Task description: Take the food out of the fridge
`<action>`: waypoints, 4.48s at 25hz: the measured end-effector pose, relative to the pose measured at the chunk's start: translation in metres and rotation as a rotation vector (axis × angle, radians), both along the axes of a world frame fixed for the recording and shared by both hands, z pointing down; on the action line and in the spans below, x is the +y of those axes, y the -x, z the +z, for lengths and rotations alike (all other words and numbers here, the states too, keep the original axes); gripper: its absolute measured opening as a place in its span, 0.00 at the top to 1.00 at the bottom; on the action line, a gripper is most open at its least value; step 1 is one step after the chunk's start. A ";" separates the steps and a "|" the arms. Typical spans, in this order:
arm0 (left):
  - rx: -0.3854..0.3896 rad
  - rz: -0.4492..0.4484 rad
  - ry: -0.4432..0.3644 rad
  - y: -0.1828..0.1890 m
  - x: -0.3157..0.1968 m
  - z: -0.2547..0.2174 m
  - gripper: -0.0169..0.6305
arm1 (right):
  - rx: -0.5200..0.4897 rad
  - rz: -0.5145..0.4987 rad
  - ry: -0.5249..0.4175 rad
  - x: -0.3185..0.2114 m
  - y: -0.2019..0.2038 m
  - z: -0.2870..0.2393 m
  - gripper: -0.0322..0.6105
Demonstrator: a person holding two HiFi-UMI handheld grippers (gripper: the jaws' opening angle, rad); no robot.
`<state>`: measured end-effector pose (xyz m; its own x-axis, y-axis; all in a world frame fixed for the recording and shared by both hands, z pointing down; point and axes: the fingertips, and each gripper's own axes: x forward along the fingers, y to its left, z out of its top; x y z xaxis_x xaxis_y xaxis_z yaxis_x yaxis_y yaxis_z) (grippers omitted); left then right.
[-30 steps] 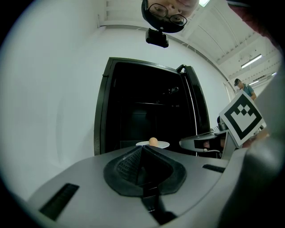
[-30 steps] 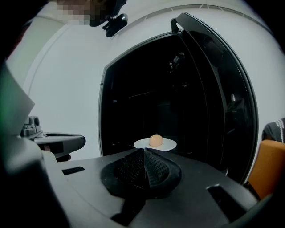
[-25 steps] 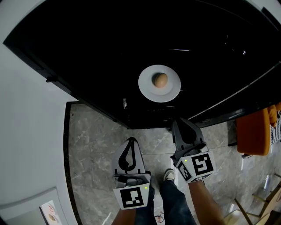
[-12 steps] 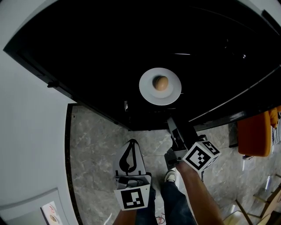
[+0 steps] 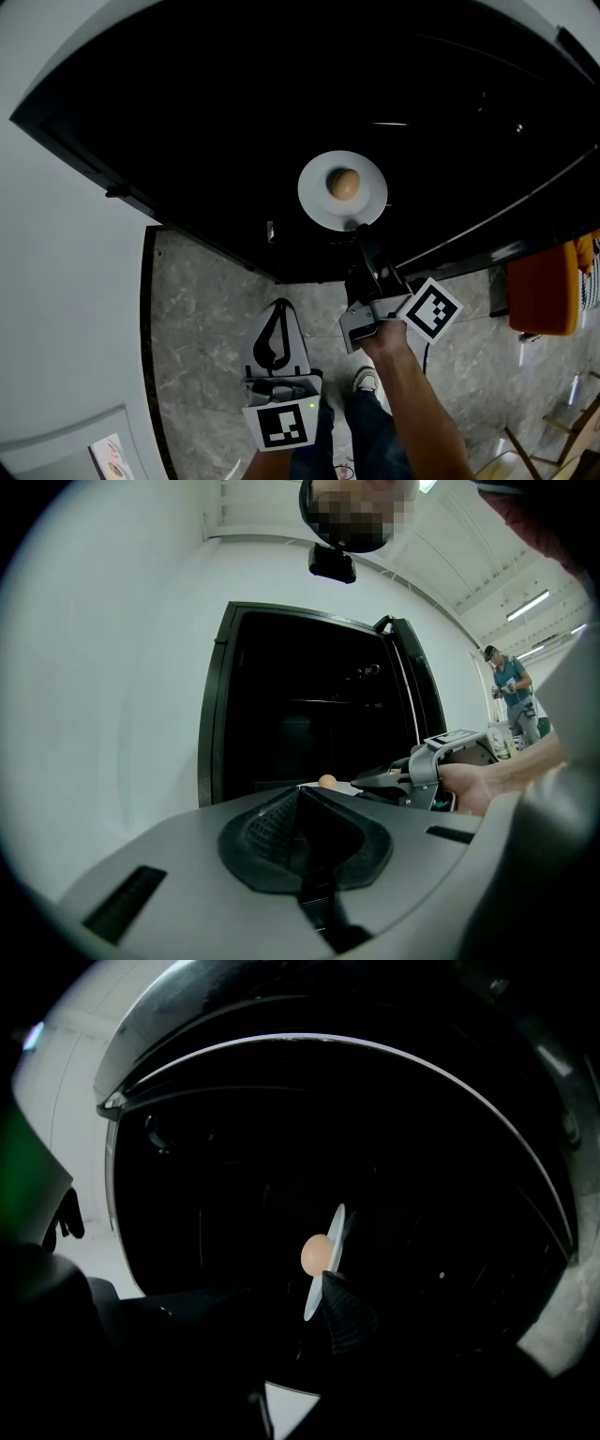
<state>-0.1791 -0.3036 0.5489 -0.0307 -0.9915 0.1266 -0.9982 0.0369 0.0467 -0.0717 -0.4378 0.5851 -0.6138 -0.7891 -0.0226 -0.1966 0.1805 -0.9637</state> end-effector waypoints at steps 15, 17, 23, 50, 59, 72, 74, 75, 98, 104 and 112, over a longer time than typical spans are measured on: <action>0.001 -0.004 -0.012 -0.002 -0.004 -0.003 0.95 | -0.164 0.046 0.098 -0.005 -0.005 0.016 0.79; 0.000 -0.004 -0.010 -0.002 -0.004 -0.003 0.95 | -0.178 0.045 0.102 -0.008 -0.003 0.015 0.79; 0.001 -0.005 -0.013 -0.003 -0.005 -0.005 0.95 | -0.190 0.038 0.098 -0.017 0.005 0.012 0.79; -0.004 -0.007 -0.025 -0.004 -0.011 -0.012 0.95 | -0.246 0.061 0.177 -0.020 0.009 0.020 0.88; -0.005 -0.017 -0.026 -0.003 -0.009 -0.014 0.95 | -0.244 0.064 0.163 -0.007 0.003 0.011 0.90; -0.011 -0.022 -0.040 -0.005 -0.008 -0.020 0.95 | -0.206 0.105 0.215 0.048 -0.026 0.010 0.90; -0.009 -0.025 -0.040 -0.006 -0.008 -0.021 0.95 | -0.207 0.104 0.227 0.059 -0.029 0.009 0.90; -0.008 -0.026 -0.040 -0.006 -0.008 -0.020 0.95 | -0.207 0.104 0.233 0.064 -0.030 0.009 0.90; -0.016 -0.039 -0.022 -0.012 -0.006 -0.008 0.95 | -0.182 0.124 0.350 0.155 -0.057 -0.007 0.90; -0.014 -0.044 -0.014 -0.012 -0.001 -0.005 0.95 | -0.171 0.125 0.356 0.158 -0.063 -0.007 0.90; -0.007 -0.042 -0.008 -0.015 0.003 -0.007 0.95 | -0.158 0.131 0.356 0.157 -0.068 -0.013 0.90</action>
